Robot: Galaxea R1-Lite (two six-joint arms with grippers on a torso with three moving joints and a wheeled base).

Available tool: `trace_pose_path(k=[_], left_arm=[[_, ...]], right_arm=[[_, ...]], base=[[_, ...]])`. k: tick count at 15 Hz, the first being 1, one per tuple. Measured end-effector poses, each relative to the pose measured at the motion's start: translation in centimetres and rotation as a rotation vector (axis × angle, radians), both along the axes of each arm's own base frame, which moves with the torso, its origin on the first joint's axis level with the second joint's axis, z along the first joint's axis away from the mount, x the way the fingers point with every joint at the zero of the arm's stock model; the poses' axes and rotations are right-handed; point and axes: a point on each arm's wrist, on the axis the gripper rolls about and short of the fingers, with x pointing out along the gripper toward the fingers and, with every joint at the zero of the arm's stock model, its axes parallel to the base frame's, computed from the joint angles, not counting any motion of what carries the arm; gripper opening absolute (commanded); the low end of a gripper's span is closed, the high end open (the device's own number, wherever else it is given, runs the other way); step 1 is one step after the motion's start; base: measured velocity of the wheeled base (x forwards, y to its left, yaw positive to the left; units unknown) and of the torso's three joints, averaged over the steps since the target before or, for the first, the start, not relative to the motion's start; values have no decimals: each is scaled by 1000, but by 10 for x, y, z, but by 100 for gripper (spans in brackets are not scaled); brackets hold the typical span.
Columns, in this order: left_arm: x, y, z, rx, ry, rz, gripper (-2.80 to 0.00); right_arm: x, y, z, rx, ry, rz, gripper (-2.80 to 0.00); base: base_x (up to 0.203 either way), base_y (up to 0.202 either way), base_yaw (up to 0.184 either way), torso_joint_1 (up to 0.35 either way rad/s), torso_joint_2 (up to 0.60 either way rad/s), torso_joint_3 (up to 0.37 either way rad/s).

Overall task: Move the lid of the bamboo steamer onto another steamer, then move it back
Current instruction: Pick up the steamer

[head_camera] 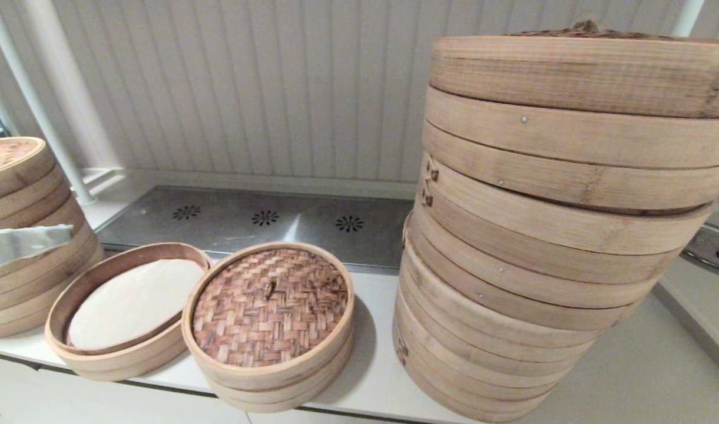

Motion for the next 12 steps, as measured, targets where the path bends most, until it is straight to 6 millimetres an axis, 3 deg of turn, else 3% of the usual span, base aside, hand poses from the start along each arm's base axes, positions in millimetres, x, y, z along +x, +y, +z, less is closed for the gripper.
trace_pose_path(k=[5, 9, 10, 12], left_arm=[[62, -63, -43, 104, 232, -74, -280], [92, -88, -80, 171, 321, -71, -280], [97, -91, -88, 195, 343, -57, 0], [106, -95, -97, 229, 364, -28, 0]], right_arm=[[0, 0, 0, 0, 0, -1, -280], [0, 0, 0, 0, 0, 0, -280], [0, 0, 0, 0, 0, 0, -280], [0, 0, 0, 0, 0, 1, -280]], base=[[0, 0, 0, 0, 0, 0], [0, 0, 0, 0, 0, 0], [0, 0, 0, 0, 0, 0], [0, 0, 0, 0, 0, 0]])
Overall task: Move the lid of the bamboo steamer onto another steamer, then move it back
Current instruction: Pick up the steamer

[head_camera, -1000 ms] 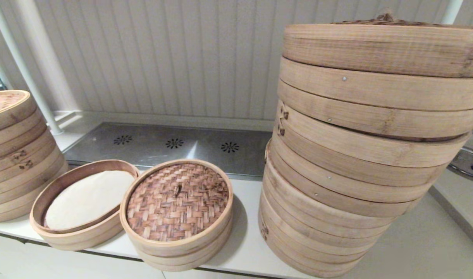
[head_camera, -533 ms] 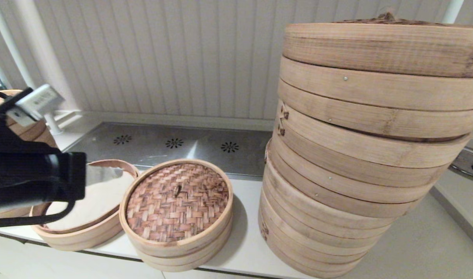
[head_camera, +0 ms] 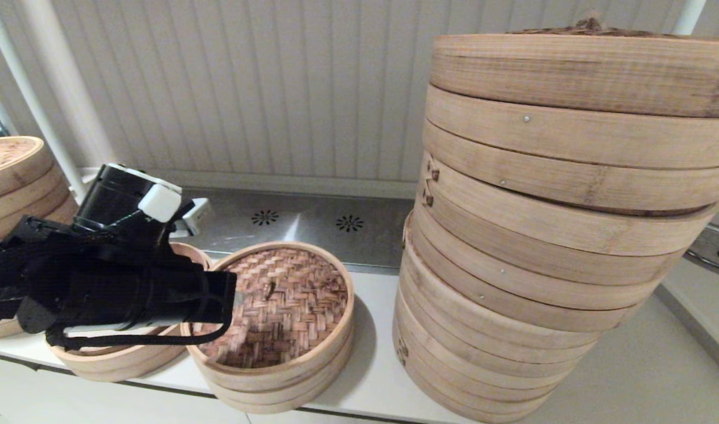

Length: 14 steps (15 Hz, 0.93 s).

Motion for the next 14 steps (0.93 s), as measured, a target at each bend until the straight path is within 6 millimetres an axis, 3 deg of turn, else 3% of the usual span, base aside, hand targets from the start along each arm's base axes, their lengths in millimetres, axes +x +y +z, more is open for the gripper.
trace_pose_path(k=[14], left_arm=[[54, -29, -32, 90, -4, 63, 0]], right_arm=[[0, 0, 0, 0, 0, -2, -280]], base=[[0, 0, 0, 0, 0, 0]])
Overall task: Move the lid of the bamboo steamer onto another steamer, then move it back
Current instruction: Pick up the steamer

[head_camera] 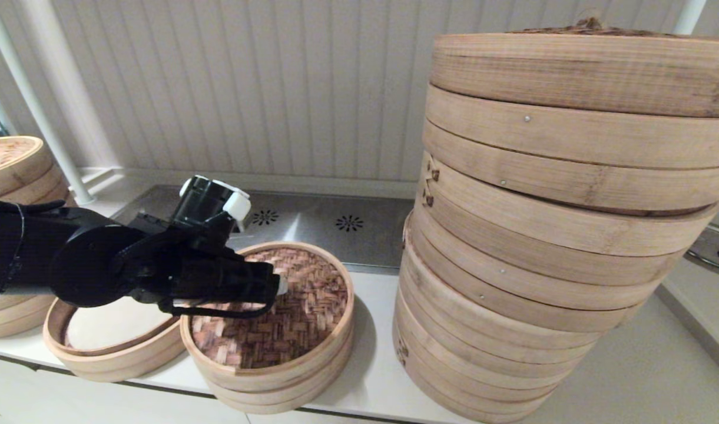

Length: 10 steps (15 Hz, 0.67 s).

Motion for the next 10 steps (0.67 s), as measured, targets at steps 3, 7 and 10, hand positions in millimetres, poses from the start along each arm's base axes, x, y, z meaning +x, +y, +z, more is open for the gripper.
trace_pose_path(k=[3, 7, 10], left_arm=[[5, -3, -5, 10, 9, -1, 0], [13, -7, -6, 22, 4, -7, 0], [16, -9, -7, 32, 2, -16, 0]], right_arm=[[0, 0, 0, 0, 0, 0, -280], [0, 0, 0, 0, 0, 0, -280], [0, 0, 0, 0, 0, 0, -280]], base=[[0, 0, 0, 0, 0, 0], [0, 0, 0, 0, 0, 0], [0, 0, 0, 0, 0, 0]])
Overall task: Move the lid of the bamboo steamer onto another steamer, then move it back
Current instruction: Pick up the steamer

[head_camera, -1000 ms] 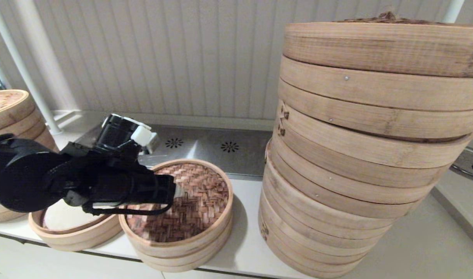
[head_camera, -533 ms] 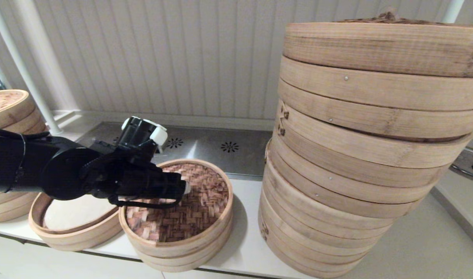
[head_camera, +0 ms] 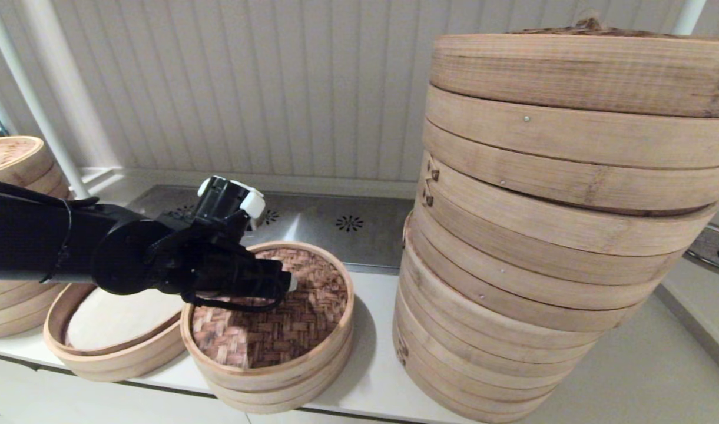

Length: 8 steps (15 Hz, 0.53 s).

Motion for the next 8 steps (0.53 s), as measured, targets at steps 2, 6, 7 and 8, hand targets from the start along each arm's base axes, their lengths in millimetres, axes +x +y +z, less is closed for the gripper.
trace_pose_path(k=[2, 6, 7, 8], left_arm=[[0, -2, -1, 21, -3, -9, 0], [-6, -14, -1, 83, -33, -21, 0], [-6, -15, 0, 89, -39, -20, 0], [-7, -16, 0, 92, -39, -20, 0]], right_arm=[[0, 0, 0, 0, 0, 0, -280], [0, 0, 0, 0, 0, 0, -280], [0, 0, 0, 0, 0, 0, -280], [0, 0, 0, 0, 0, 0, -280]], base=[[0, 0, 0, 0, 0, 0], [0, 0, 0, 0, 0, 0], [0, 0, 0, 0, 0, 0], [0, 0, 0, 0, 0, 0]])
